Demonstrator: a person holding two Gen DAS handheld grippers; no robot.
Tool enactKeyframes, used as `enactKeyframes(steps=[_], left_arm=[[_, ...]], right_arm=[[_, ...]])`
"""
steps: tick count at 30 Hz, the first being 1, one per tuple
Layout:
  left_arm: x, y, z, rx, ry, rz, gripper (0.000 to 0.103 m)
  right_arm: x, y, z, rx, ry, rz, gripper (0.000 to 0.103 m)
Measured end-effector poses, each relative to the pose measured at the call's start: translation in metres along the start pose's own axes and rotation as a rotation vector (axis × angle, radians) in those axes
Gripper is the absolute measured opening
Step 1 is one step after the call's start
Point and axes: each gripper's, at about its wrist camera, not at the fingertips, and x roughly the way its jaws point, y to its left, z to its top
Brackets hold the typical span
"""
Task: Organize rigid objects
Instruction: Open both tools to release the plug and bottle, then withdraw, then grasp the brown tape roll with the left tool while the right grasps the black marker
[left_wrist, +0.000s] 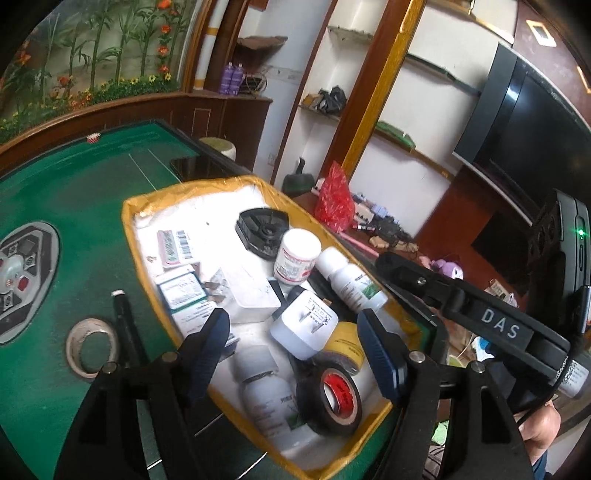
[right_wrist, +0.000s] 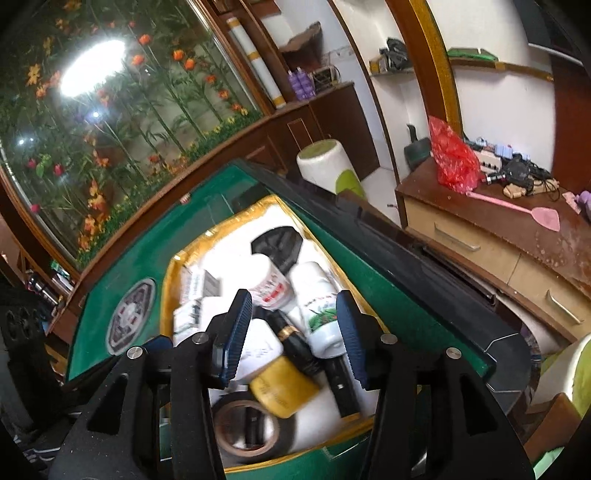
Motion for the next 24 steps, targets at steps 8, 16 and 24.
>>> enactKeyframes(steps=[8,16,24], left_arm=[[-0.037,0.046,-0.002,-0.085,-0.048,0.026,0.072],[-0.046,0.117,-0.005,-0.142,0.027,0.171,0.076],[-0.020,0.128,-0.015,-0.108,0.113,0.238,0.076]], right_arm=[[-0.016,0.038,-0.009,-0.068,-0.008,0.049,0.048],[-0.012,0.082,-0.032,-0.181,0.042,0.108,0.048],[-0.001,0.098,-0.059,-0.260,0.098,0.154,0.048]])
